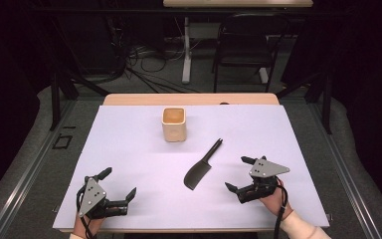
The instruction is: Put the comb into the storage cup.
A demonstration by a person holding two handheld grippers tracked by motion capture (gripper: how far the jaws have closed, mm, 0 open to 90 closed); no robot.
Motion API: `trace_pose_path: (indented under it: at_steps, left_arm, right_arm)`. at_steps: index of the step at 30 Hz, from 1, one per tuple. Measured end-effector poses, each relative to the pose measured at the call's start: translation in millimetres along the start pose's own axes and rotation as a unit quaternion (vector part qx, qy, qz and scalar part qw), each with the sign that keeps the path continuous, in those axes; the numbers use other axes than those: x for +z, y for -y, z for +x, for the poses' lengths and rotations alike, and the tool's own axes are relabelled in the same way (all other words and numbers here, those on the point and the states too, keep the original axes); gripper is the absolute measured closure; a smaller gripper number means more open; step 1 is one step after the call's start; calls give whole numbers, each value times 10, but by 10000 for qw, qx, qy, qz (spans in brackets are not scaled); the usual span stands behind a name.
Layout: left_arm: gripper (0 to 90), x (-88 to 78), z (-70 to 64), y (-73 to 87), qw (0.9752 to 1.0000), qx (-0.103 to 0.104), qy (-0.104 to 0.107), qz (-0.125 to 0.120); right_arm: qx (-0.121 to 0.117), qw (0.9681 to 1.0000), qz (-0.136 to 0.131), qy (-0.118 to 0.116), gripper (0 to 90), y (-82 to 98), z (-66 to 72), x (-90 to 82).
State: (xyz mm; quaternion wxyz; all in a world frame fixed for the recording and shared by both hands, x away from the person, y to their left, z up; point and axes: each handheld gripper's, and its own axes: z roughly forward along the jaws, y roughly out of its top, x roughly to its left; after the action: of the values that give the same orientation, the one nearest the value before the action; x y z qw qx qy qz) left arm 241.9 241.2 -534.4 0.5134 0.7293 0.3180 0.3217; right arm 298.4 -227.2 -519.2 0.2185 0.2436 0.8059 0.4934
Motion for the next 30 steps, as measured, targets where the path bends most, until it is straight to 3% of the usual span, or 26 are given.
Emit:
trace_pose_path:
  at_steps: [13,30]
  left_arm:
    - [3,1,4,-1,10000,12,-11,7]
    - [2,-3,11,0,10000,3,-3,-43]
  right_arm:
    - [-12,9999,82,111,0,-97,-130,220]
    - [151,9993,319,98,0,-152,-359,537]
